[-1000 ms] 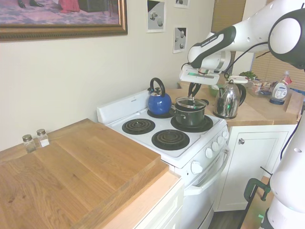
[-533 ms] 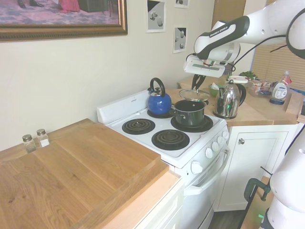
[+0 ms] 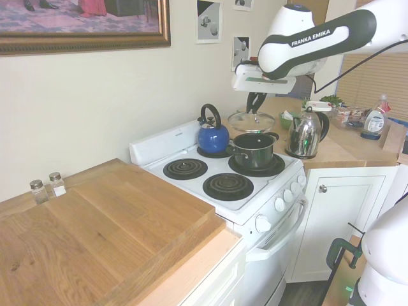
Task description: Uncover the lid of the pot
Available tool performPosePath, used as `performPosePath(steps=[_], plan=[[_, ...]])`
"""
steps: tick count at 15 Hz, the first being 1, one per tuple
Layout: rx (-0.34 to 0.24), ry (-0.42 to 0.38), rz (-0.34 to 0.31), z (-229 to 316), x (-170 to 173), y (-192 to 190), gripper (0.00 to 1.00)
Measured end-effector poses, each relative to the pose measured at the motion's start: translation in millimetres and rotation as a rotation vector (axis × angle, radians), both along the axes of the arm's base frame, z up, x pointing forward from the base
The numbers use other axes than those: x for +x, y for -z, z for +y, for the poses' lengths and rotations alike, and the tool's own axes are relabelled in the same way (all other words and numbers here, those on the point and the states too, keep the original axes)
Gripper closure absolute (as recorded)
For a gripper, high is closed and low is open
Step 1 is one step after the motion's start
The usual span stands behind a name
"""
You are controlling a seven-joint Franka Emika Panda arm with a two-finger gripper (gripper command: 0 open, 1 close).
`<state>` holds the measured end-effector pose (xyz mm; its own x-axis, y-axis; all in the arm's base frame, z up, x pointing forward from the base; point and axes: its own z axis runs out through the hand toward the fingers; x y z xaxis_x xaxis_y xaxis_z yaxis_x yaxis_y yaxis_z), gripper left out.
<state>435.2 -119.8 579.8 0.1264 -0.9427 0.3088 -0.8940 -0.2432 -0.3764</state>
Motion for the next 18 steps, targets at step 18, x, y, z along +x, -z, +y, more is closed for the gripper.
performPosePath(steps=[18], plan=[[-0.131, -0.255, 0.344, 290, 171, 169, 1.00]])
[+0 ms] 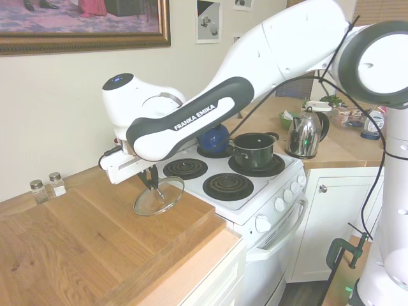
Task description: Uncover the lid of the pot
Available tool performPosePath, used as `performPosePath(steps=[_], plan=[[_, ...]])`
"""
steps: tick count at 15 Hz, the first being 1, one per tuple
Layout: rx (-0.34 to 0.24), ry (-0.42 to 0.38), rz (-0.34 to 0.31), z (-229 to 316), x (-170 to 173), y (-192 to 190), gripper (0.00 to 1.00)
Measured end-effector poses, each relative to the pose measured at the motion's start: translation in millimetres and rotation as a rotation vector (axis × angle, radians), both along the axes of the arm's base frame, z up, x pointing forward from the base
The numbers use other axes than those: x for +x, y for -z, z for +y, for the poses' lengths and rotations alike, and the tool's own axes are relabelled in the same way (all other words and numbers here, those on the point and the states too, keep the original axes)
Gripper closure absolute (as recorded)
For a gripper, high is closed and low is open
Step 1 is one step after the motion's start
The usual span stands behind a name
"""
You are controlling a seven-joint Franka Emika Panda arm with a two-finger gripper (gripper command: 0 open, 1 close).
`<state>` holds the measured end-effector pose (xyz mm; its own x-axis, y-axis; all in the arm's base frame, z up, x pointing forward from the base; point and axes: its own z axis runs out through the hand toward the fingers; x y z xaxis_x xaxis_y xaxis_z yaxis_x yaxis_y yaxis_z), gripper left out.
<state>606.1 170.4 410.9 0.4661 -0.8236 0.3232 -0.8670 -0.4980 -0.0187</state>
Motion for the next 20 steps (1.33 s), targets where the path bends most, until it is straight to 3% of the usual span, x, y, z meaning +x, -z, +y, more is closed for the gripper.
performPosePath(steps=[5, 16, 17, 20], plan=[[0.016, -0.029, 0.003, -7, 25, 4, 1.00], [0.013, -0.063, 0.038, -16, 39, 39, 1.00], [0.014, -0.064, 0.039, -16, 39, 39, 0.00], [0.013, -0.073, 0.044, -17, 39, 38, 0.00]])
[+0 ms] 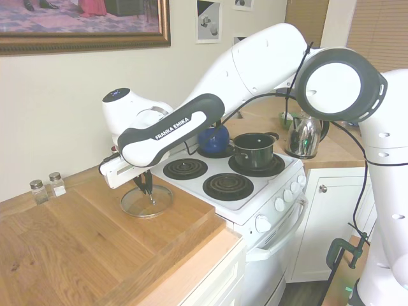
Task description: Uncover the lid of the pot
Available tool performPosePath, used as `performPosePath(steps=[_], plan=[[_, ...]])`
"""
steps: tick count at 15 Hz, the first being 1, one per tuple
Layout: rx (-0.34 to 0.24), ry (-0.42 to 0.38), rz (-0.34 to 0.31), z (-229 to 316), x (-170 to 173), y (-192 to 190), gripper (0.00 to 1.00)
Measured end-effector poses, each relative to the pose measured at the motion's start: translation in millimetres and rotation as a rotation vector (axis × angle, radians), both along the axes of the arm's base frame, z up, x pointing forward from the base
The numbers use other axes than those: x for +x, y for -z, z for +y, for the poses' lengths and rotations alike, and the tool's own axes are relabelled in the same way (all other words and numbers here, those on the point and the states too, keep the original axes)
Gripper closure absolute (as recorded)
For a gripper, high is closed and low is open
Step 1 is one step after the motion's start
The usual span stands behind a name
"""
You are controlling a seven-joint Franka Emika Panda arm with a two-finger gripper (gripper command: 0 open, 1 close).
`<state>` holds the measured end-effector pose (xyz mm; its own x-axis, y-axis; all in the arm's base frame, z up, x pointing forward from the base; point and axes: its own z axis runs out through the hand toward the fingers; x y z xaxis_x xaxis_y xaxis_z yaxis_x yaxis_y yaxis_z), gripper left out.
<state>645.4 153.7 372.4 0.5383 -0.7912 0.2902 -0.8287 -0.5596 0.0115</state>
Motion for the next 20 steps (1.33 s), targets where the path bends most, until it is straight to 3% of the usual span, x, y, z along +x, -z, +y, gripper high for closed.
performPosePath(steps=[11, 20], plan=[[0.001, 0.013, 0.007, -6, 4, 0, 0.00], [0.040, -0.018, 0.007, -1, 4, -13, 0.00]])
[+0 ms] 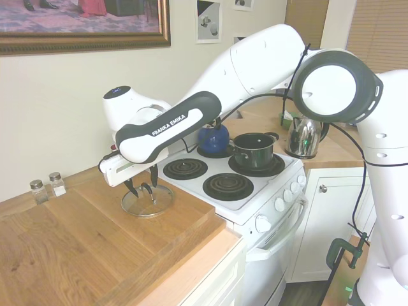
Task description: Uncover the lid of the pot
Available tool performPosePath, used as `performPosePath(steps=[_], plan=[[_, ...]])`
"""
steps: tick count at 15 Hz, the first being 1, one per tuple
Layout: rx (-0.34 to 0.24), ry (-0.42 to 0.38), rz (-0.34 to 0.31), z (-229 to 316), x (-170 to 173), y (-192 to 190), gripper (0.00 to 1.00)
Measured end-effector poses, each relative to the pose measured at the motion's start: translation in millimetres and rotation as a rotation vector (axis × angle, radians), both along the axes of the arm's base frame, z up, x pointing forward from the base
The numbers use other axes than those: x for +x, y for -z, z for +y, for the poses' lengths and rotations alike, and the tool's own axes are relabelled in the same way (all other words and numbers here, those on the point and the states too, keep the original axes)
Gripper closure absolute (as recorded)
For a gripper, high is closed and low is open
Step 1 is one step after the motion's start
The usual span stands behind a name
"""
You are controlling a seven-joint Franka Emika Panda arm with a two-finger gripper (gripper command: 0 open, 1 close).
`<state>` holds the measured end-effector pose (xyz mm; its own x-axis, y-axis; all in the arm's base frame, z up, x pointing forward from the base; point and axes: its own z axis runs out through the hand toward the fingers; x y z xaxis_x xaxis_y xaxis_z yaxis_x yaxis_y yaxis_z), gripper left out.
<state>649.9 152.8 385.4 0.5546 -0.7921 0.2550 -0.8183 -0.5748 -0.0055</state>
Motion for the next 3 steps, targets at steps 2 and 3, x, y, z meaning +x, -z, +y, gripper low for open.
performPosePath(steps=[2, 3], plan=[[0.016, -0.014, -0.015, 4, -3, -16, 0.00], [0.023, -0.020, -0.022, 6, -6, -23, 0.00]])
